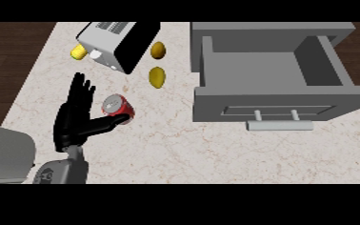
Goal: Pick up the can, place it into the drawer and close the drawer
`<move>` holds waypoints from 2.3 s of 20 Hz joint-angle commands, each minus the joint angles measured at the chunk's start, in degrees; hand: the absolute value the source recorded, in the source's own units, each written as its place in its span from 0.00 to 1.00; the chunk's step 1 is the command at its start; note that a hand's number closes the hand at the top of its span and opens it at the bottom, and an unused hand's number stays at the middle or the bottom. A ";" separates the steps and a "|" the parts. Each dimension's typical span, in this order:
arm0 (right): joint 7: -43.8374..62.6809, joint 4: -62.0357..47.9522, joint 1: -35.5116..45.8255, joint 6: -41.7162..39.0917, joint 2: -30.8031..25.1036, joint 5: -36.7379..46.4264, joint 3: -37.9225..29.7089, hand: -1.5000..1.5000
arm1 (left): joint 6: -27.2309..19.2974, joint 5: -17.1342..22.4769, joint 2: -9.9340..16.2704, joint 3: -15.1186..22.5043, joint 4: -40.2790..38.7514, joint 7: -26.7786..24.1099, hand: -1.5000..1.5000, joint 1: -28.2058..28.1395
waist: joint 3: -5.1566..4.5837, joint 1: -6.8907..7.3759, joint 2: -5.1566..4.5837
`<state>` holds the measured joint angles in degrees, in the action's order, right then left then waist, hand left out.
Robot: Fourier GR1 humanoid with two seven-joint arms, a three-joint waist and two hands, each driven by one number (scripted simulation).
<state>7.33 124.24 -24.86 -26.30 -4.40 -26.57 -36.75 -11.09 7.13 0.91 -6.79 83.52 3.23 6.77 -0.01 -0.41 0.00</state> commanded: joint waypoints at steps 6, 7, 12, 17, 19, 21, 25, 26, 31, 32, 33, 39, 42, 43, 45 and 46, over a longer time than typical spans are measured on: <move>2.65 0.13 2.41 -0.90 -0.38 -1.44 -2.70 0.00 | 3.23 2.58 2.09 -4.10 -10.85 -9.36 0.00 -1.27 | -0.01 0.13 0.01; -0.95 0.34 0.12 -3.15 2.69 2.06 -2.25 0.00 | 1.68 2.38 0.96 -4.57 -15.57 -10.52 0.00 1.87 | -0.01 -0.09 -0.02; 3.45 4.04 0.99 -1.77 3.52 1.62 -2.20 0.00 | 3.04 1.68 0.34 -3.44 -18.58 -15.78 0.00 -0.60 | -0.01 0.05 0.02; 3.00 2.21 2.97 -2.81 3.75 2.18 -2.50 0.00 | 4.93 3.80 0.91 -5.99 -30.19 -19.49 0.00 5.38 | -0.03 -0.10 -0.08; 2.37 -0.30 2.50 -4.33 1.73 -1.73 -5.84 0.00 | 9.73 6.22 4.23 -8.54 -32.27 -22.35 0.00 3.80 | -0.02 -0.11 -0.05; 2.25 0.09 3.00 -5.12 1.88 -1.42 -5.45 0.00 | 8.33 5.35 2.19 -8.35 -39.95 -25.44 0.00 8.91 | -0.04 -0.30 -0.12; 3.24 -2.87 4.07 -5.45 -0.66 -3.00 -7.84 0.00 | 10.04 5.59 2.64 -7.91 -41.29 -28.07 0.00 7.06 | -0.02 -0.06 -0.07; 6.99 4.62 0.36 -4.34 1.72 -6.44 -7.99 0.00 | 8.68 6.70 1.40 -7.98 -40.75 -25.52 0.00 9.87 | -0.03 -0.25 -0.02; 6.99 3.62 0.98 -5.38 2.23 -5.56 -7.78 0.00 | 10.28 7.11 1.58 -10.10 -53.12 -33.38 0.00 15.47 | -0.07 -0.59 -0.17; 3.16 1.66 -0.96 -8.74 4.29 -4.35 -8.72 0.00 | 11.56 8.58 1.94 -10.62 -51.47 -32.42 0.00 13.80 | -0.03 -0.45 -0.08; 3.71 1.90 1.59 -4.83 4.31 -1.37 -4.73 0.00 | 11.78 9.40 1.85 -8.48 -42.40 -25.45 0.00 11.14 | 0.01 0.19 0.06; 8.35 6.72 1.34 -1.48 4.34 -2.04 -2.94 0.00 | 16.11 11.07 2.49 -10.57 -53.67 -30.68 1.00 17.13 | -0.03 -0.22 -0.09; 10.68 6.21 1.27 -4.01 1.44 -8.53 -7.10 0.00 | 19.20 11.36 3.16 -9.35 -52.01 -28.76 1.00 17.60 | -0.03 -0.20 -0.01; 5.68 3.02 0.42 -6.97 4.31 -4.81 -5.63 0.00 | 21.01 11.02 5.83 -10.59 -57.59 -30.78 1.00 21.15 | -0.04 -0.65 -0.18; 6.77 4.56 1.40 -5.49 4.33 -4.02 -6.43 0.00 | 18.55 11.23 2.90 -9.86 -54.55 -31.13 1.00 23.13 | -0.03 -0.43 -0.10; 6.40 4.50 -0.93 -6.94 4.35 -6.86 -8.25 0.00 | 17.46 11.45 1.88 -7.85 -45.69 -26.95 1.00 19.97 | 0.06 0.26 0.31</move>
<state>14.43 128.39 -23.95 -31.79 -0.83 -31.89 -43.48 6.68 18.28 4.23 -16.46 31.57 -25.78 26.71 -0.03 -0.63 -0.01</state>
